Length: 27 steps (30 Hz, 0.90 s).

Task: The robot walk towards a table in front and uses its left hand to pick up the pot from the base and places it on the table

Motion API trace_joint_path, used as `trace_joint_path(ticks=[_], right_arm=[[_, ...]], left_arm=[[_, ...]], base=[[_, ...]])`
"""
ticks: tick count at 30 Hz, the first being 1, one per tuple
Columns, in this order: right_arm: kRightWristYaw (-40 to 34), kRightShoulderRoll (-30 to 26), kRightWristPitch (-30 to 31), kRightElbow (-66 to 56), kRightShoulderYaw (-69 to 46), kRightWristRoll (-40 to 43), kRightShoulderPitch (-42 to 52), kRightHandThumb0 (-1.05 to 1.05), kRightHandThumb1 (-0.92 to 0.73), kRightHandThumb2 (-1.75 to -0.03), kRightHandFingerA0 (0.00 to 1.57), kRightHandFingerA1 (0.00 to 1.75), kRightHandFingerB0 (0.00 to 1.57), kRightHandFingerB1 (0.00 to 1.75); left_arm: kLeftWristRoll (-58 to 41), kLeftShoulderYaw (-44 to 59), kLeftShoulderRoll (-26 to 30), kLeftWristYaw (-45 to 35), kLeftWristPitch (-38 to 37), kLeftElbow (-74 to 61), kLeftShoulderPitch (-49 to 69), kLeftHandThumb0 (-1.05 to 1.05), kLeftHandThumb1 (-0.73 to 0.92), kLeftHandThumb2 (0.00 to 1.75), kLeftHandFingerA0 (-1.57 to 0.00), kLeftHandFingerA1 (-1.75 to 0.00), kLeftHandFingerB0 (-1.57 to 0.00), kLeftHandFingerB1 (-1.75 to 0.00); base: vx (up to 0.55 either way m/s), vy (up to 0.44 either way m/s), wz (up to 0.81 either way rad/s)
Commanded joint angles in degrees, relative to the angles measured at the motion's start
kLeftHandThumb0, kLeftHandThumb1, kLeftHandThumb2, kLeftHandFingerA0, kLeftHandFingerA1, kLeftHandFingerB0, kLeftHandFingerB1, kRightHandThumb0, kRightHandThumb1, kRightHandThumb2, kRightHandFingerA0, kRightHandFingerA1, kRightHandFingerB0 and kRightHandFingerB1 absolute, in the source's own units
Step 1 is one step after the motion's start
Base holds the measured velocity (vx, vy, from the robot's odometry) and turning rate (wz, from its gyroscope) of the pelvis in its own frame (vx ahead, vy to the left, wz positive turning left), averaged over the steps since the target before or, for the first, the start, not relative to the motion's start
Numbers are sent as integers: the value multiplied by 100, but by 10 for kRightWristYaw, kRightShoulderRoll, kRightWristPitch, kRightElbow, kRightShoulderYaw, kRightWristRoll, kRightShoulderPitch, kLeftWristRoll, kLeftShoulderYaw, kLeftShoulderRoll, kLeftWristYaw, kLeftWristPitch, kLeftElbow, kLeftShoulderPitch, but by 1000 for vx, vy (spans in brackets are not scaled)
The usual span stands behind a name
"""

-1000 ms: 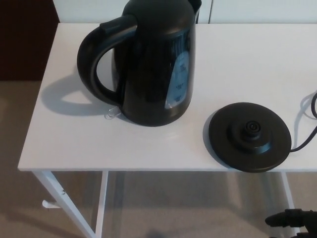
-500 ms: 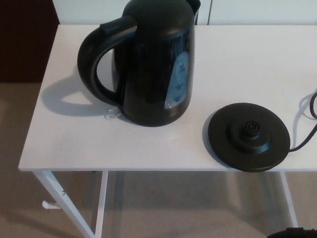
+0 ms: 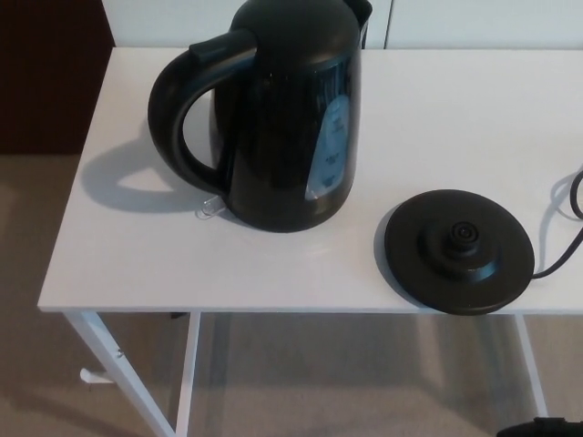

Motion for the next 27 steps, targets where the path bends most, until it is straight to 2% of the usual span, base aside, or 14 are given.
trace_joint_path(ticks=[1, 2, 3, 4, 5, 15, 16, 17, 18, 19, 20, 21, 22, 27], right_arm=[[-16, -9, -11, 0, -18, 11, -1, -61, -48, -60, 79, 46, 65, 42], [-15, -8, -10, -1, -20, 13, 0, -60, -48, -60, 78, 46, 65, 42], [-12, -7, -10, -3, -21, 15, 1, -60, -48, -60, 78, 46, 65, 42], [-13, -7, -10, -2, -21, 13, 1, -61, -48, -60, 78, 45, 65, 42], [-15, -8, -10, -2, -19, 10, 0, -58, -54, -57, 78, 43, 67, 40], [-3, -5, -14, 1, -28, 12, -5, -56, -53, -57, 79, 44, 67, 41], [-3, -5, -14, 1, -27, 10, -6, -57, -53, -57, 79, 44, 66, 41], [-3, -5, -14, 1, -27, 9, -6, -57, -53, -57, 79, 44, 66, 41], [-4, -6, -16, 1, -25, 7, -6, -56, -53, -57, 79, 44, 66, 40], [-2, -7, -15, 0, -25, 6, -5, -56, -53, -57, 79, 43, 66, 40], [-1, -7, -15, 0, -24, 6, -5, -57, -53, -57, 79, 44, 66, 41], [-1, -8, -15, 1, -24, 5, -5, -57, -53, -57, 79, 44, 66, 41], [2, -7, -11, 0, -23, 4, -7, -57, -54, -57, 76, 43, 66, 40], [4, -8, -11, 3, -22, 3, -10, -60, -49, -60, 76, 45, 64, 41]], left_arm=[[142, -106, 36, 75, -182, 43, 29, -87, 64, 100, 0, -13, 0, -9], [146, -117, 37, 83, -180, 36, 34, -78, 71, 61, -1, -24, -1, -21], [153, -129, 36, 92, -173, 24, 40, -78, 71, 61, -1, -24, -1, -21], [157, -138, 39, 91, -179, 22, 44, -77, 55, 96, 0, -25, 0, -19], [161, -149, 48, 84, -203, 31, 46, -85, 61, 98, 0, -17, 0, -10], [185, -220, 60, 128, -253, 70, 27, -82, 53, 96, -2, -23, -3, -15], [189, -226, 62, 133, -258, 77, 22, -87, 69, 62, -1, -26, 0, -22], [189, -229, 63, 135, -262, 82, 19, -87, 69, 62, -1, -26, 0, -22], [194, -236, 65, 142, -265, 82, 19, -81, 53, 96, -2, -24, -3, -15], [196, -240, 66, 146, -264, 80, 19, -81, 53, 96, -3, -24, -3, -15], [194, -243, 67, 148, -266, 83, 18, -87, 66, 63, 0, -26, -1, -22], [192, -245, 67, 149, -271, 88, 17, -87, 66, 63, 0, -26, -1, -22], [195, -248, 69, 153, -275, 90, 15, -85, 54, 95, -5, -22, -6, -12], [193, -253, 73, 154, -289, 101, 8, -82, 52, 91, -4, -19, -6, -12]], base=[[0, 0, 0], [0, 0, 0], [0, 0, 0], [0, 0, 0], [0, 0, 0], [0, 0, 0], [0, 0, 0], [0, 0, 0], [0, 0, 0], [0, 0, 0], [0, 0, 0], [0, 0, 0], [0, 0, 0], [0, 0, 0]])
